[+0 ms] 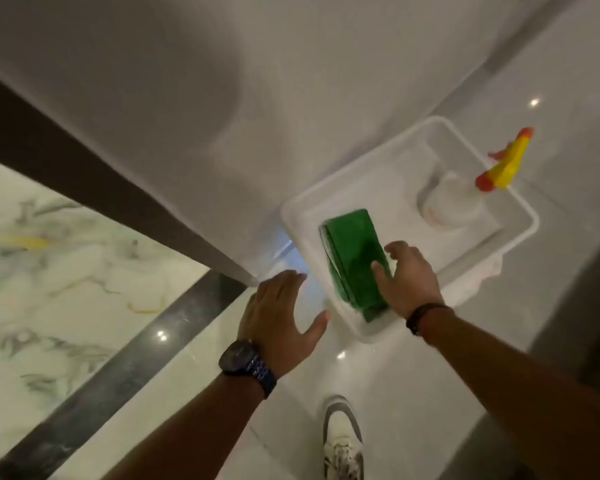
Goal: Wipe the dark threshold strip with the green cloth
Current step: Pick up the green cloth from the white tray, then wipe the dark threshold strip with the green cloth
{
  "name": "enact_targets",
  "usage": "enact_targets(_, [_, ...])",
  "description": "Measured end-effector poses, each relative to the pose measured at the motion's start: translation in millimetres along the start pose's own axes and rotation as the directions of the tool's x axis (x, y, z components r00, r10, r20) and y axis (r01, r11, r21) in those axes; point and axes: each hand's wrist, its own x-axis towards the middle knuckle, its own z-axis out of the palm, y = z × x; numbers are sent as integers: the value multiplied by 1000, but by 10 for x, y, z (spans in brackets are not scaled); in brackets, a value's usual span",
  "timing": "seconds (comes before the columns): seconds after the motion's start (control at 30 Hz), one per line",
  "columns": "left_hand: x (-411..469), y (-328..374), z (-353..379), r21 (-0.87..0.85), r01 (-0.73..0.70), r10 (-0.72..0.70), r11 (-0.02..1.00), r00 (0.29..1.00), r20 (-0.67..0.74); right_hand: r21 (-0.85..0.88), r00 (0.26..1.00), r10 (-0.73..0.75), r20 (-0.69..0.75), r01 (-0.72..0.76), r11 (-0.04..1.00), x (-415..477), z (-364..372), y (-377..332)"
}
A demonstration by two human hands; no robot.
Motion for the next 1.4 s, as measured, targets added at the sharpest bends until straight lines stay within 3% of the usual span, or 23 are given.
enact_targets(0.1, [363,-91,466,61,4,-8,998,998,58,-35,995,89,45,-88,996,347,247,279])
enact_targets(0.3, [630,-239,1040,262,-115,117,958,993,7,-102,999,0,-33,-4,995,611,639,455])
enact_targets(0.43, [597,-267,985,194,-125,129,973,992,-5,-77,998,-65,-5,64,995,614,635,381])
enact_targets(0.57, [342,-426,621,118,-122,117,986,992,46,-144,969,-242,-53,232,962,331,363,106])
enact_targets(0.77, [-486,-1210,52,132,42,-37,990,998,-42,-72,814,-534,-230,533,843,-495,359,-647])
enact_targets(0.9, [-1194,-2072,118,119,197,-180,973,974,-140,26,787,-603,-127,611,792,-969,1158,-996])
enact_targets(1.07, [-2048,-3327,833,49,447,-429,893,880,-202,74,814,-509,279,510,857,-953,2958,-896])
enact_targets(1.17, [-2375,-3987,1373,12,574,-559,819,801,-215,24,755,-439,486,491,871,-761,3937,-846])
enact_targets(1.3, [-2483,-4703,1950,8,713,-692,701,683,-234,141,670,-547,502,560,816,-317,4810,-886])
enact_targets(1.4, [-2485,-5064,2275,41,800,-761,598,584,-283,126,772,-508,382,501,856,75,5227,-829])
